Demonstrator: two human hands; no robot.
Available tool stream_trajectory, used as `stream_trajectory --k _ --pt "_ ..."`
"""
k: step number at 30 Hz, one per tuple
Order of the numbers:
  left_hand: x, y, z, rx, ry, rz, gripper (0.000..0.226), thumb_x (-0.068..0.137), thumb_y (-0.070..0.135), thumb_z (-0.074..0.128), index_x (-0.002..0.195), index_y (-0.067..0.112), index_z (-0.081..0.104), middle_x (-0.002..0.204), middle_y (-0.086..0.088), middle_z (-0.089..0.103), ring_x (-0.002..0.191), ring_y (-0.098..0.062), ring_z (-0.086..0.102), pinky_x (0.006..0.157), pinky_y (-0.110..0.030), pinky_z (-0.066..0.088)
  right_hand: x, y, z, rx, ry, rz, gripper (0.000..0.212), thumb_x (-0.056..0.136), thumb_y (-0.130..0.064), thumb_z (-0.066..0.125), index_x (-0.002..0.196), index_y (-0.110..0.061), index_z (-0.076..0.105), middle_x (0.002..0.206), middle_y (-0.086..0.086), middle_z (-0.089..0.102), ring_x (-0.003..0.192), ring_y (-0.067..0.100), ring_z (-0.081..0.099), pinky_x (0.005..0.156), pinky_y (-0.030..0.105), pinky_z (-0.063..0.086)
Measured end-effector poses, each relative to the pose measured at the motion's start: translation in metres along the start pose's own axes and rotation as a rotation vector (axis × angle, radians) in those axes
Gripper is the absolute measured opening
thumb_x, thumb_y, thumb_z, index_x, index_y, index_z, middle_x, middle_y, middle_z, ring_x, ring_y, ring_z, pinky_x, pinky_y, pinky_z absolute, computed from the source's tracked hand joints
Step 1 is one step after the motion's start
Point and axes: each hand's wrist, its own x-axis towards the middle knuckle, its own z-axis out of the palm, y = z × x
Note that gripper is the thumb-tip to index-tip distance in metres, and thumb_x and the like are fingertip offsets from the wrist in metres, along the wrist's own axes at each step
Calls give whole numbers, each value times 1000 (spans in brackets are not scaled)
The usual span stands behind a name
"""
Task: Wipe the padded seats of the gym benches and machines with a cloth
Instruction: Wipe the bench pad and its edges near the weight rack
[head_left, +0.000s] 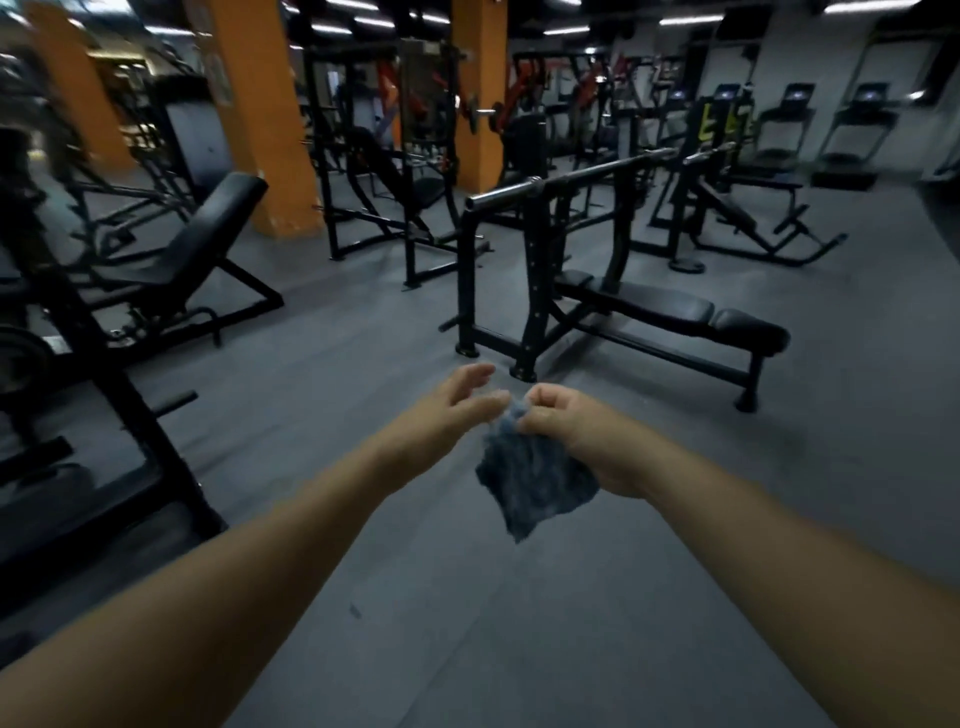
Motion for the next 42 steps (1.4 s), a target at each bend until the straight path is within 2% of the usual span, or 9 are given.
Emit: stream_trajectory --k 6,10,14,21,27,32,34,38,42 --pt "133 -20 -64 -63 28 -105 20 93 26 67 111 19 71 105 1 75 99 -16 70 80 -24 54 185 -14 -55 -63 -161 -60 33 83 -17 81 105 -15 57 98 8 71 88 22 69 80 38 57" --pt "208 -38 -128 -129 269 -132 25 93 24 69 112 8 66 109 -18 71 102 -34 69 89 -50 55 304 -25 -79 7 -354 134 40 87 -22 77 121 -10 61 113 18 70 87 22 69 69 34 52" --pt "261 -63 -199 -138 420 -154 10 96 9 63 105 8 58 102 -18 70 95 -30 70 85 -45 58 415 -40 -59 -44 -698 217 45 88 -22 75 121 5 63 118 31 66 108 42 63 94 50 51" --pt "356 -118 -351 -338 637 -138 35 95 16 66 127 12 53 121 -8 67 104 -27 69 87 -40 57 603 -72 20 582 -627 267 60 97 -46 53 134 1 59 128 22 64 119 35 62 109 47 43" --pt "455 -156 -482 -432 699 -125 25 96 11 63 119 3 55 110 -18 71 98 -31 71 84 -44 57 758 -97 87 689 -412 253 51 99 -33 50 136 2 51 84 12 70 75 27 66 73 40 53" --pt "537 -182 -591 -420 718 -159 23 95 14 66 114 6 56 104 -15 73 92 -29 73 76 -40 58 888 -138 118 704 -720 469 80 90 -69 44 134 -3 62 131 21 63 118 36 61 108 46 42" --pt "573 -199 -634 -405 751 -171 26 93 16 69 113 6 56 102 -15 73 89 -29 73 71 -38 58 950 -147 129 631 -795 403 67 95 -56 50 134 -2 61 133 23 61 114 35 62 105 46 45" --pt "653 -238 -722 -112 840 -275 34 94 40 65 118 17 57 113 -3 69 96 -13 69 78 -30 55 1085 -172 150 510 -722 309 44 99 -29 51 129 2 62 127 24 65 109 36 66 98 46 50" --pt "721 -269 -821 598 861 -398 51 100 46 49 147 27 39 151 8 39 138 -12 37 109 -29 32 1215 -206 177 405 -539 189 34 106 -24 44 125 -3 62 116 20 71 111 35 67 98 50 51"
